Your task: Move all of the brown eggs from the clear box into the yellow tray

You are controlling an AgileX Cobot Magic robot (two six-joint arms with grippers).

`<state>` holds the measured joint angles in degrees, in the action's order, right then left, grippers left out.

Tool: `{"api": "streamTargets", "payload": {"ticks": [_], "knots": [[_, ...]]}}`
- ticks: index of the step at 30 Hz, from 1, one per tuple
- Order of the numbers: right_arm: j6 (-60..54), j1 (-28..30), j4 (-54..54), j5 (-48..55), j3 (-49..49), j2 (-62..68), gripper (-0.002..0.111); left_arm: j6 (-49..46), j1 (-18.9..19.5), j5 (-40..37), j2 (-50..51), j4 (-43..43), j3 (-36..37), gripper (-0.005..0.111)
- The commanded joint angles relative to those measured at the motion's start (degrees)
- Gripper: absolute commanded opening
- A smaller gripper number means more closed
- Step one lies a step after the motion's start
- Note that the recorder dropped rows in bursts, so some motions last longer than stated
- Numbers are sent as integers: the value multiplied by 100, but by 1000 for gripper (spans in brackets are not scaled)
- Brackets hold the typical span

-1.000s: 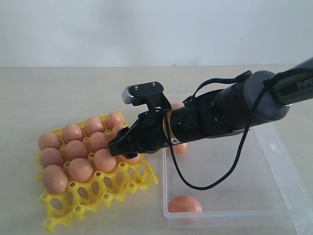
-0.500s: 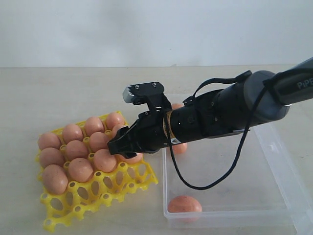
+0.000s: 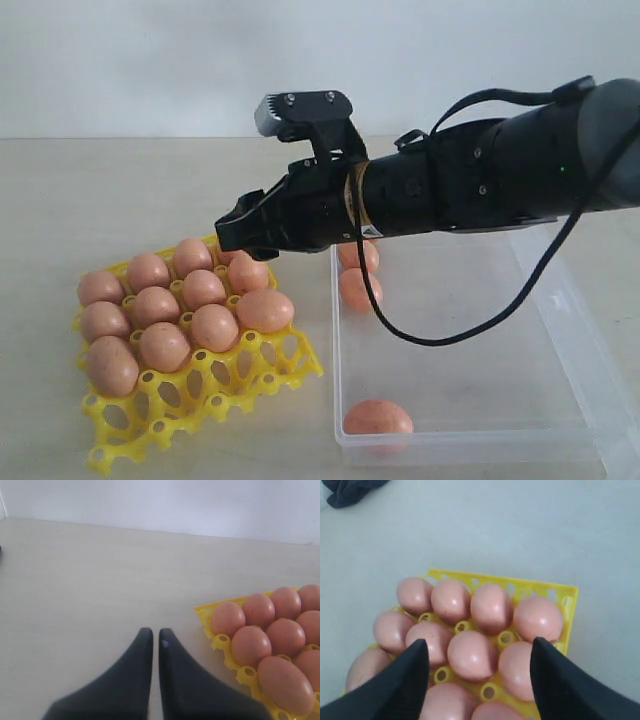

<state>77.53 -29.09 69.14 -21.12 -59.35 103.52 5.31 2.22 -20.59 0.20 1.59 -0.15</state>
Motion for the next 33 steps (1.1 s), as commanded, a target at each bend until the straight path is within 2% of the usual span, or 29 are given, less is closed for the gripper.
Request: {"api": "streamTargets", "payload": {"ticks": [1,4,6,10,15,26,33], "knots": [[328,-14,56,688,1,-183,45,-27,18,23,-20,-12,15,4],[738,-14,97,1385,160,-172,18,-27,18,23,-20,-12,15,4],[738,-14,149,1249,330,-186,-1,-27,18,23,-20,-12,15,4],[916,-14,1041,314,626,-231,0,-27,18,23,-20,-12,15,4],[1856,-14,2185,794,673,-220,0,-27,18,23,-20,-12,15,4],[1792,-14,2269,313,673,189,0,-27,18,23,-20,-12,15,4],[1782,-14,2269,377,673,254,0,-27,18,23,-20,-12,15,4]]}}
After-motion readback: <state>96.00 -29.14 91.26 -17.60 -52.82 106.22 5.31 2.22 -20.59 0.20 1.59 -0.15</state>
